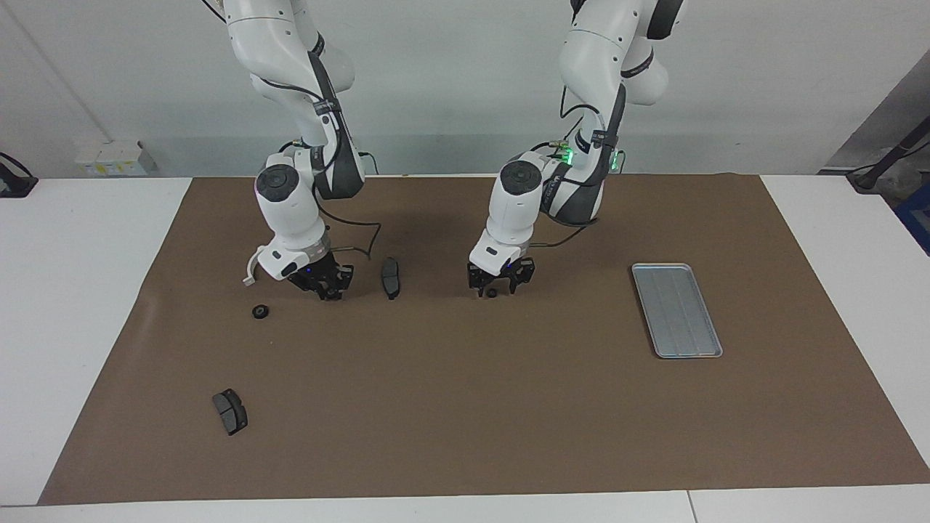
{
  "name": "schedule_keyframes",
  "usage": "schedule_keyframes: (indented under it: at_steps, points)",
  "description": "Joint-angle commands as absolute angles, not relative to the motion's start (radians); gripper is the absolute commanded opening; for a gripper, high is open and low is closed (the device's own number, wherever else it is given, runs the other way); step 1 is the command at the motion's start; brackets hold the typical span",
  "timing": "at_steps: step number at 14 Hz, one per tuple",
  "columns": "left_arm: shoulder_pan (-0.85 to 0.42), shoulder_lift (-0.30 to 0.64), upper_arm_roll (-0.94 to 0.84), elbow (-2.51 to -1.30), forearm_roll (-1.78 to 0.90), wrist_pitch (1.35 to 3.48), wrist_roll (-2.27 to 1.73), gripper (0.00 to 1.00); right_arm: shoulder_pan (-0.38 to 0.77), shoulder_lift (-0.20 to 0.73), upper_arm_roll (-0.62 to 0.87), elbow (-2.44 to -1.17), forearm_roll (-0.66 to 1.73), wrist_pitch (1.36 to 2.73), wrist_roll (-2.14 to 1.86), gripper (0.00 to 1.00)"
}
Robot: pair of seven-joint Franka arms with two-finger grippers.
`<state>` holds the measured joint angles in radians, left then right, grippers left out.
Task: Pick bearing gear from pile to tray
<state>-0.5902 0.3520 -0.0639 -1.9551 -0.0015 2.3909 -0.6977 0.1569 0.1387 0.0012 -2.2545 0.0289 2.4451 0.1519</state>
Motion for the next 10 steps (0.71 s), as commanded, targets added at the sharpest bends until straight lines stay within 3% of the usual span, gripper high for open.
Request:
schedule_keyframes:
  at_steps: [1, 6, 10]
  points:
    - [-0.624, 0.353, -0.048, -1.962, 0.025, 2.407, -0.723, 0.72, 0.141, 0.127, 0.012, -2.217, 0.057, 2.407, 0.123, 0.0]
    - [-0.629, 0.367, -0.048, -1.962, 0.026, 2.405, -0.721, 0.63, 0.144, 0.141, 0.012, -2.178, 0.058, 2.39, 0.126, 0.0]
    - [-0.63, 0.368, -0.048, -1.96, 0.026, 2.407, -0.721, 0.57, 0.141, 0.175, 0.012, -2.059, 0.058, 2.254, 0.132, 0.0]
